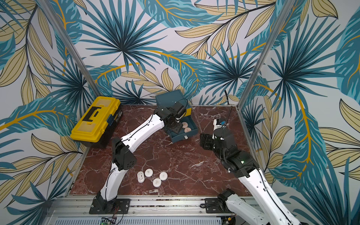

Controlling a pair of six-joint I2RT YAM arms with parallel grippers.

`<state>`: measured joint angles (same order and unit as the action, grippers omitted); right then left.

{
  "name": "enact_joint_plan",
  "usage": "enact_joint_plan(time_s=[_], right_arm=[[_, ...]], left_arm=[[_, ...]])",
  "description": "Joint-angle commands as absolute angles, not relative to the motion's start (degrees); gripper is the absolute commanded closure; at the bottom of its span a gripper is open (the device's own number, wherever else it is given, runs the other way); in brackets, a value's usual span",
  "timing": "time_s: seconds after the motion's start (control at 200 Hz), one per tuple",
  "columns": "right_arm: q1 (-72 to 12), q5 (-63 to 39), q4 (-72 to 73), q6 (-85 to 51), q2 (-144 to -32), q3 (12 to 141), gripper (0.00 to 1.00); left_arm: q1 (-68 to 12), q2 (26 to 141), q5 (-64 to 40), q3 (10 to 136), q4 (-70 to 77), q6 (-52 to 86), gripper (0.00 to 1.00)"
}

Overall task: Put the bluetooth earphones in the drawer according to color
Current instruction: Place the bluetooth earphone in the drawer.

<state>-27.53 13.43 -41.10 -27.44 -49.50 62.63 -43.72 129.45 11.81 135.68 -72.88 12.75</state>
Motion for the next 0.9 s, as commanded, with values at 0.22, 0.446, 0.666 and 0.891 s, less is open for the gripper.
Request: enact_joint_plan(time_s=[0.22, 0.446, 0.666, 0.891], right_arm=[[-27.77, 12.74, -42.27, -27.66, -48.86, 62.36, 0.28], [-27.77, 12.75, -42.23, -27.6, -48.87, 62.31, 0.28], [-27.75, 12.52, -42.18, -27.77, -49.31, 62.48, 0.28], [-27.77, 12.45, -42.18, -27.68, -49.39, 62.49, 0.28]], left_arm=[[-43.63, 131.84, 12.19, 135.04, -74.81, 11.46, 0.45], [-43.66, 133.14, 10.23, 134.77, -75.93, 11.6, 0.42], [-43.59, 133.76, 9.85, 134.51, -75.97, 11.57, 0.37], [-43.51, 133.76, 9.89, 134.72, -75.85, 11.32, 0.3]])
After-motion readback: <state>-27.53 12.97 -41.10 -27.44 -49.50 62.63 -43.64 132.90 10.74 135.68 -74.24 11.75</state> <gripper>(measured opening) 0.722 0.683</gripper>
